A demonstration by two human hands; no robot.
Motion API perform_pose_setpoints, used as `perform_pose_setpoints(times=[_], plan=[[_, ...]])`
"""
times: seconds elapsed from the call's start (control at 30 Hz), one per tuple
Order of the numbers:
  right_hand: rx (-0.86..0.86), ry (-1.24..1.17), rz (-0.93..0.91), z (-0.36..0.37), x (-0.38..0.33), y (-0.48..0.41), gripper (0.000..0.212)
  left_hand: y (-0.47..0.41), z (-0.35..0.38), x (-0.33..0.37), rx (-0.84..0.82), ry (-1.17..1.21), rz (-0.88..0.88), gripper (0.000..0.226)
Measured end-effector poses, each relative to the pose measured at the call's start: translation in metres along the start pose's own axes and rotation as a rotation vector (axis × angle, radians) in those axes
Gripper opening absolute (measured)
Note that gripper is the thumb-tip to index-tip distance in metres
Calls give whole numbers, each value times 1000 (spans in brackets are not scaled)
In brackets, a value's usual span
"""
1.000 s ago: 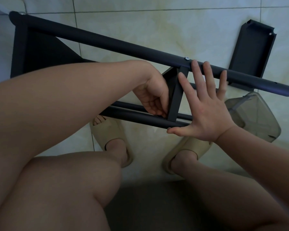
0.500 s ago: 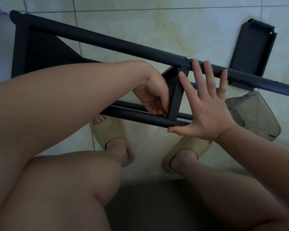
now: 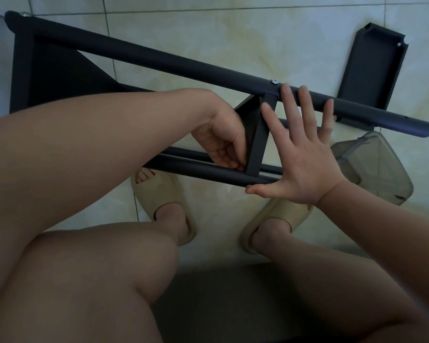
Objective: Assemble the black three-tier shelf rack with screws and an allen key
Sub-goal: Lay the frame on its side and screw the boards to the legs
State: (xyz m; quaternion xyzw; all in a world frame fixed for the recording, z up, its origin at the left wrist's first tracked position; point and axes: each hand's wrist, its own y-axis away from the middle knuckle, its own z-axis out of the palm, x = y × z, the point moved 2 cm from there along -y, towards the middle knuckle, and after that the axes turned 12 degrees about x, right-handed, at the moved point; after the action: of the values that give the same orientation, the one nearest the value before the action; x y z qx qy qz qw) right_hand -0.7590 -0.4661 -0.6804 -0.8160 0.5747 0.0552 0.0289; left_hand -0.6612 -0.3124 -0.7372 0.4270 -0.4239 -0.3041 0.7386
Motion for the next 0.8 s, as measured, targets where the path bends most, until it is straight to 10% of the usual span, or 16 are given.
perform_pose_setpoints(times=[0.8], plan=[[-2, 9, -3, 0, 1, -1, 131, 6, 4, -1, 34, -17, 23, 8]])
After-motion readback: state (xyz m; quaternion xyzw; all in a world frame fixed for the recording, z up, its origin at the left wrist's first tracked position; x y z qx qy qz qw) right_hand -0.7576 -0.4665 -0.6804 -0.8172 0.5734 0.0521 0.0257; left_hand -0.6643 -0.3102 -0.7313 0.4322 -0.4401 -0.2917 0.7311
